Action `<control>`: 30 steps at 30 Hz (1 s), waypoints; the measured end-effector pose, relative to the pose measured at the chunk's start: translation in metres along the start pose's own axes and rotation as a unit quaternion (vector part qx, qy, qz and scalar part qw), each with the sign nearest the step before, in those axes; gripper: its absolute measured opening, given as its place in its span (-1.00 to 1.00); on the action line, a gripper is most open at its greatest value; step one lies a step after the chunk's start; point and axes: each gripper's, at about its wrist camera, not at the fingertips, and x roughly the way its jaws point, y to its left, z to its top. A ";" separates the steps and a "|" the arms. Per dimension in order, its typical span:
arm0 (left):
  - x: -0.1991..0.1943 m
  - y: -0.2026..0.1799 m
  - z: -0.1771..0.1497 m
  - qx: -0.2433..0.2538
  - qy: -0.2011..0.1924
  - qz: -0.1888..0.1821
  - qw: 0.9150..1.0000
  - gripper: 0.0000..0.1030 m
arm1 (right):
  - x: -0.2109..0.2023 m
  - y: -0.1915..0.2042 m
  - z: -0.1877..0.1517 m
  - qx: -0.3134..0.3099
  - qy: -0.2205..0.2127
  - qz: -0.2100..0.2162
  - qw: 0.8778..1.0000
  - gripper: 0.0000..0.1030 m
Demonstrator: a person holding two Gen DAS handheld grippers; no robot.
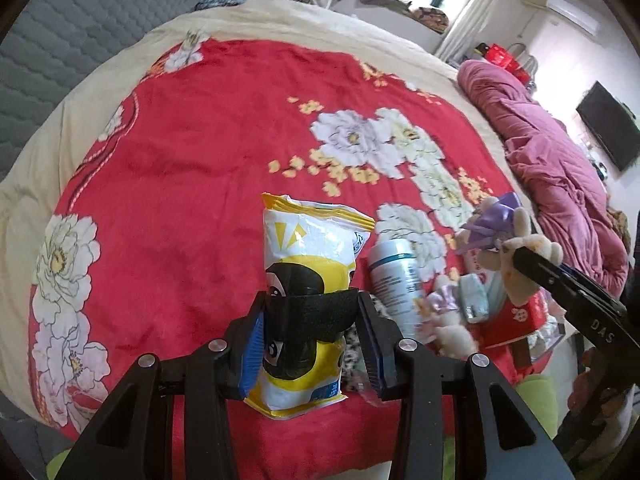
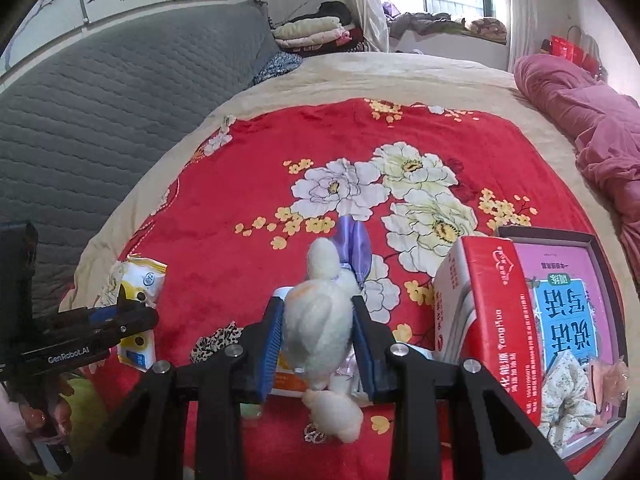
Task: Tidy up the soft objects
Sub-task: 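Carry the snack bag with left tool while right tool carries the bunny to the box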
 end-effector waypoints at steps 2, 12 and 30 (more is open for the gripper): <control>-0.006 -0.009 0.001 0.008 -0.006 -0.004 1.000 -0.16 | -0.007 -0.003 0.001 0.004 -0.007 0.000 1.000 -0.35; -0.022 -0.047 0.006 0.035 -0.019 -0.022 0.999 -0.16 | -0.044 -0.024 0.003 0.027 -0.041 -0.008 0.999 -0.35; -0.031 -0.188 0.004 0.140 -0.023 -0.089 0.986 -0.16 | -0.148 -0.135 -0.028 0.124 -0.108 -0.074 0.984 -0.35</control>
